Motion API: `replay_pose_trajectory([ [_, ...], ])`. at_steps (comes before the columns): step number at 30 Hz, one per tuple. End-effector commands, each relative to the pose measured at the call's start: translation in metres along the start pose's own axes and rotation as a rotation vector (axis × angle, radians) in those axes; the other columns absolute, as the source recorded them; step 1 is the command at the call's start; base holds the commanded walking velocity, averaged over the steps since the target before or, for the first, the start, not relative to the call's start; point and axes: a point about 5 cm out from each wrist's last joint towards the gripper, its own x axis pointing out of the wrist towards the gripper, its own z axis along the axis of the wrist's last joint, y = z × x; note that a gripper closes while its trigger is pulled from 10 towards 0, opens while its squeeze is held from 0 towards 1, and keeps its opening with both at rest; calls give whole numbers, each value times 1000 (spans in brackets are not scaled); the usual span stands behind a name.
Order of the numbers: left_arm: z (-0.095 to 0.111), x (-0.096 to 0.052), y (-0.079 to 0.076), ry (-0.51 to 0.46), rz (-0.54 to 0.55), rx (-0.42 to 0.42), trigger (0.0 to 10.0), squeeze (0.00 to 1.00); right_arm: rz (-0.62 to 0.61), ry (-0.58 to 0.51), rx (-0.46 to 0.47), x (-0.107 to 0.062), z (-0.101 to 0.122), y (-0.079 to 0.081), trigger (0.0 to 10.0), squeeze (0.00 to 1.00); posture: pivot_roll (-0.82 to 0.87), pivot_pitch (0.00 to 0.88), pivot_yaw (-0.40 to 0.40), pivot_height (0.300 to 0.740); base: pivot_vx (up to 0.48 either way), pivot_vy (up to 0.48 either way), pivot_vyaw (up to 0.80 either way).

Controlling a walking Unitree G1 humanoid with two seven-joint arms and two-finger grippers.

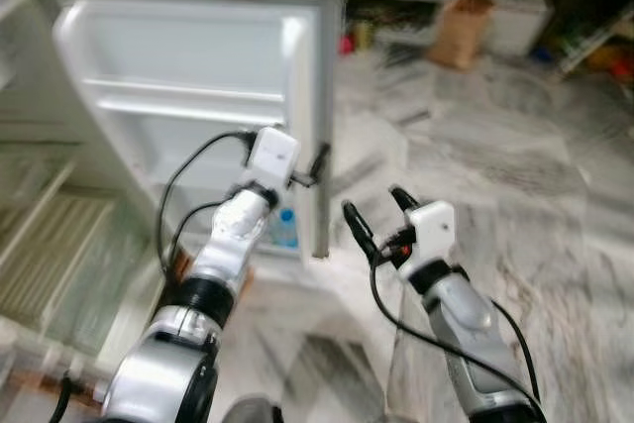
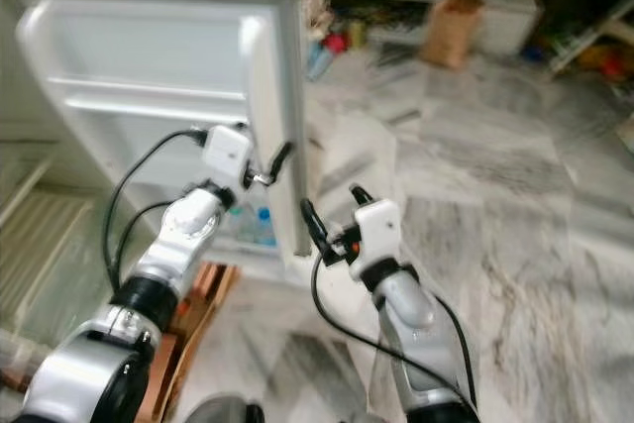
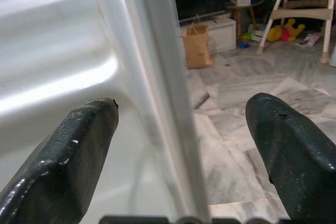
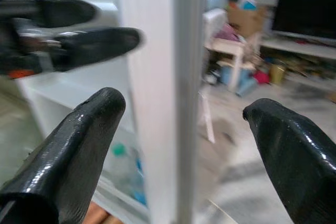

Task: Restocking fridge

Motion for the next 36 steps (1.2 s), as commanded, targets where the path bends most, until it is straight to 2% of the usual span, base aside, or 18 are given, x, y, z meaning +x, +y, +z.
replay_pose_trajectory([
  [1,-1,-6,-2,-19,-3,-18,10000,0,-24,4,-11,-2,0,-5,10000,0,47,52,24,740,0,0,0],
  [2,-5,-14,1,-16,17,-21,10000,0,-30,3,-17,-2,0,-6,10000,0,53,53,22,740,0,0,0],
  [4,-6,-18,2,-19,25,-20,10000,0,-33,3,-22,-1,0,-7,10000,0,55,53,22,740,0,0,0],
  [6,-10,-35,8,-14,58,-17,10000,0,-46,4,-27,1,1,-10,10000,0,73,57,20,740,0,0,0],
  [9,-10,-45,9,-9,69,-7,10000,0,-50,15,-28,3,0,-11,10000,0,88,60,18,740,0,0,0],
  [10,-13,-54,10,3,87,-13,10000,0,-49,25,-31,4,-1,-12,10000,0,97,62,15,740,0,0,0],
  [12,-14,-62,10,20,99,-1,10000,0,-45,36,-60,5,0,-15,10000,0,122,71,6,740,0,0,0],
  [16,-7,-67,6,16,93,34,10000,0,-65,41,-73,7,0,-20,10000,0,142,78,2,740,0,0,0],
  [19,5,-69,5,-8,71,101,10000,0,-93,52,-69,11,2,-27,10000,0,143,91,-6,740,0,0,0],
  [21,5,-69,5,-7,71,108,10000,0,-96,53,-65,11,2,-27,10000,0,143,91,-6,740,0,0,0],
  [24,-3,-72,10,21,100,65,10000,0,-77,46,-87,17,7,-27,10000,0,123,89,-1,740,0,0,-800],
  [26,2,-73,12,12,121,10,10000,0,-46,20,-122,22,14,-25,10000,0,104,84,8,740,0,-435,-800],
  [27,2,-73,12,12,121,10,10000,0,-46,20,-122,22,14,-25,10000,0,104,84,8,740,0,-442,-800],
  [28,6,-73,14,8,141,-45,10000,0,-1,6,-139,26,19,-23,10000,0,93,88,22,740,0,-446,-800],
  [33,6,-76,19,27,148,-41,10000,0,42,-4,-154,29,22,-21,10000,0,81,94,42,740,0,-443,-800],
  [34,4,-79,21,46,149,-39,10000,0,68,-18,-138,29,24,-17,10000,0,73,94,58,740,0,-431,-800],
  [36,2,-81,22,58,153,-39,10000,0,157,-47,-162,26,26,-5,10000,0,70,87,63,740,0,-422,-800],
])
